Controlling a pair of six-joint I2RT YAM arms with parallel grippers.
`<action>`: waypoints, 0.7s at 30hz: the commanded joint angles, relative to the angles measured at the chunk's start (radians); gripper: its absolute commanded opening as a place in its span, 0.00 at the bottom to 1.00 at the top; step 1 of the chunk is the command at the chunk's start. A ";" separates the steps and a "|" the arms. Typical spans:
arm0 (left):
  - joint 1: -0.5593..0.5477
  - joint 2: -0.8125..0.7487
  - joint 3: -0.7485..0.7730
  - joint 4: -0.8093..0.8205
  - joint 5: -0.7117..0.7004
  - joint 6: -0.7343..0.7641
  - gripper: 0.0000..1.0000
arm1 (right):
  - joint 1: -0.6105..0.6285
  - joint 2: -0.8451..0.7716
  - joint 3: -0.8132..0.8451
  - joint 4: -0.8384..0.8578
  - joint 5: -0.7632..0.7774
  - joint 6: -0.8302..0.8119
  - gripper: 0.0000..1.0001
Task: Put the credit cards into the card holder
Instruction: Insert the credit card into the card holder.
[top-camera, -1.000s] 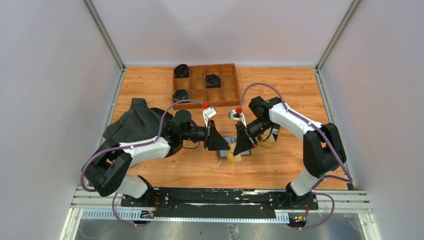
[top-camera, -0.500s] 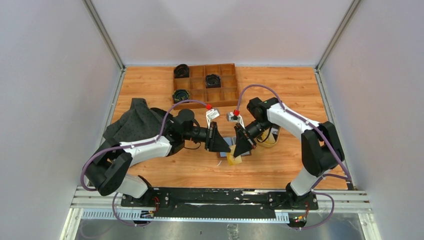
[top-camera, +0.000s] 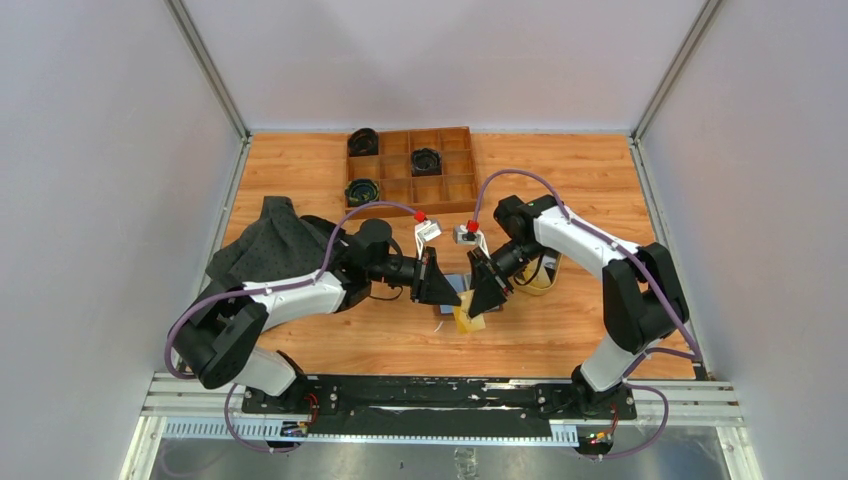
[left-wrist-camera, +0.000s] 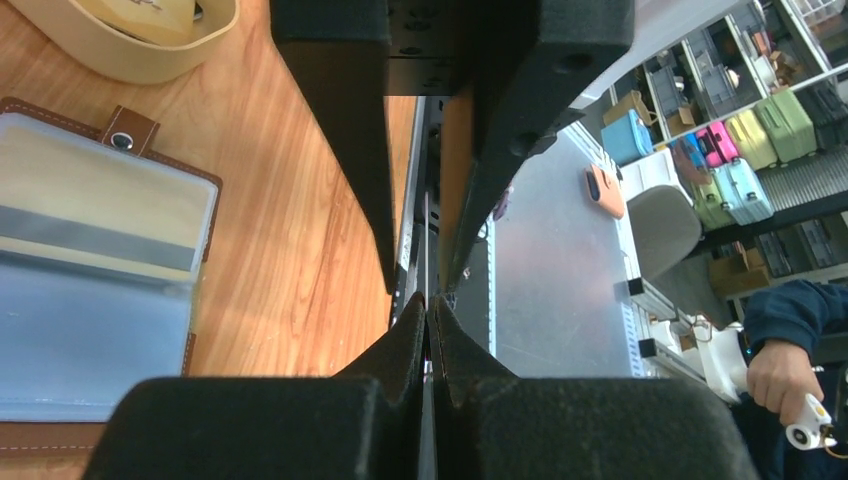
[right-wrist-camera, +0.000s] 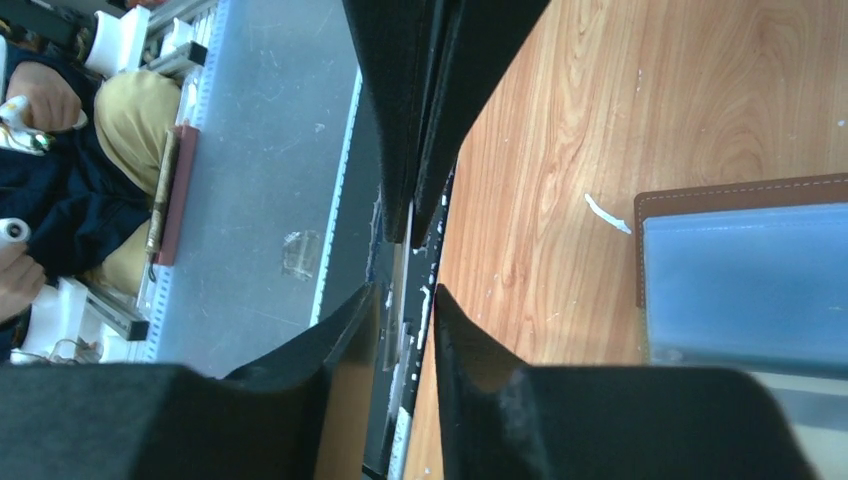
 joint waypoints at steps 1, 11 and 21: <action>-0.008 -0.021 -0.010 -0.005 -0.008 0.011 0.00 | 0.016 -0.004 0.025 -0.030 0.012 -0.035 0.39; -0.009 -0.153 -0.123 -0.006 -0.042 0.058 0.00 | -0.025 -0.120 0.006 -0.083 0.133 -0.105 0.51; -0.008 -0.200 -0.179 -0.006 -0.129 0.052 0.00 | -0.189 -0.168 -0.004 -0.096 0.092 -0.121 0.50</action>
